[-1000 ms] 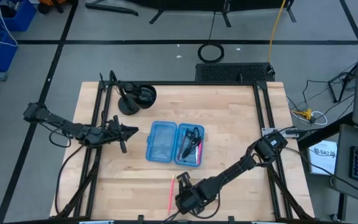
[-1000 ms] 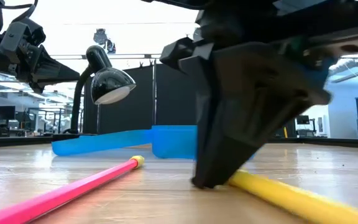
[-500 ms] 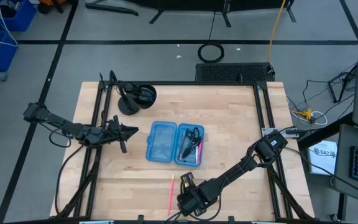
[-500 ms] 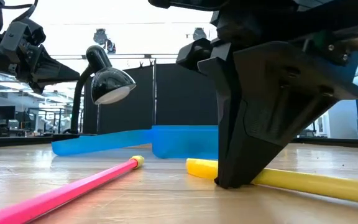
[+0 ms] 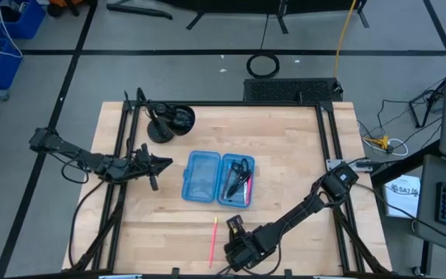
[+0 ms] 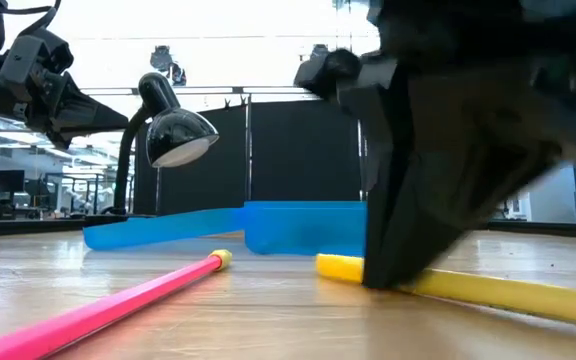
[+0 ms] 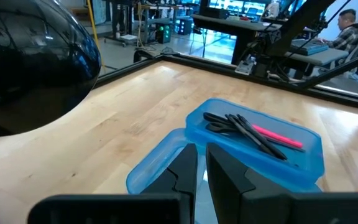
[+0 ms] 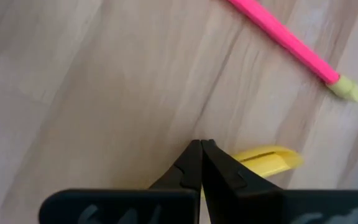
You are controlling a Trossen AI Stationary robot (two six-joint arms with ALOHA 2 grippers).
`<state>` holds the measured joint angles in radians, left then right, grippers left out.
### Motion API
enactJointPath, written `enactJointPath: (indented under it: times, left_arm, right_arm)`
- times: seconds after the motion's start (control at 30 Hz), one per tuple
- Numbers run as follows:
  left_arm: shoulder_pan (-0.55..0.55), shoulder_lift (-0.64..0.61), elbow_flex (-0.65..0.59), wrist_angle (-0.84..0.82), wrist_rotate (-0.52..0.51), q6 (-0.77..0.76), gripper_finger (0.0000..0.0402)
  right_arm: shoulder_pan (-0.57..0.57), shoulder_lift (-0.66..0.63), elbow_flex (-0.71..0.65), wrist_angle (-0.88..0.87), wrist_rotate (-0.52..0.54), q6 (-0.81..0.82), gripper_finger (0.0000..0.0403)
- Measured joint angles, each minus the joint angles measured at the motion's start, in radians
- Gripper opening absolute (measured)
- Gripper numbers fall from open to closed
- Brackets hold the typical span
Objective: Pick & place school supplies into a supply box
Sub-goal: Put the yellow pen into the blue box
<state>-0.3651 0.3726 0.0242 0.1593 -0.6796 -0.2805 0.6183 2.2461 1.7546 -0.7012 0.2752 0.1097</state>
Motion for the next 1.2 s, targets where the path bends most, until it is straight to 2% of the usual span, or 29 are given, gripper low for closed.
enactJointPath:
  times: [0.2, 0.3, 0.43, 0.5, 0.6, 0.7, 0.8, 0.9, 1.0, 1.13, 1.2]
  left_arm:
    - [0.000, 0.000, 0.000, 0.002, -0.001, 0.070, 0.0037]
    - [0.000, 0.000, 0.000, 0.001, 0.000, 0.090, 0.0037]
    - [0.000, 0.000, 0.000, -0.002, 0.001, 0.092, 0.0037]
    - [0.000, 0.000, 0.000, -0.008, 0.008, 0.093, 0.0037]
    - [0.000, 0.000, 0.000, -0.008, 0.034, 0.095, 0.0037]
    - [0.000, 0.000, 0.000, -0.010, 0.073, 0.095, 0.0037]
    - [0.000, 0.000, 0.000, -0.013, 0.105, 0.095, 0.0037]
    - [0.000, 0.000, 0.000, -0.016, 0.119, 0.095, 0.0037]
    - [0.000, 0.000, 0.000, -0.020, 0.141, 0.095, 0.0037]
    - [0.000, 0.000, 0.000, -0.031, 0.148, 0.117, 0.0037]
    - [0.000, 0.000, 0.000, -0.032, 0.148, 0.147, 0.0037]
  right_arm:
    - [0.020, -0.134, 0.007, 0.214, 0.065, -0.033, 0.0000]
    - [0.022, -0.155, 0.004, 0.342, 0.065, -0.036, 0.0000]
    - [0.020, -0.196, 0.003, 0.504, 0.076, 0.080, 0.0000]
    - [0.021, -0.216, 0.008, 0.521, 0.014, 0.148, 0.0000]
    - [0.028, -0.214, 0.005, 0.493, -0.034, 0.307, 0.0000]
    - [0.024, -0.224, 0.003, 0.392, 0.014, 0.644, 0.0000]
    - [0.023, -0.246, 0.007, 0.215, 0.005, 0.939, 0.0010]
    - [0.035, -0.237, 0.005, 0.043, -0.045, 1.186, 0.0040]
    - [0.037, -0.227, 0.004, -0.036, -0.071, 1.307, 0.0086]
    - [0.012, -0.193, 0.007, -0.066, -0.071, 1.342, 0.0160]
    - [-0.009, -0.167, 0.006, -0.048, -0.108, 1.343, 0.0193]
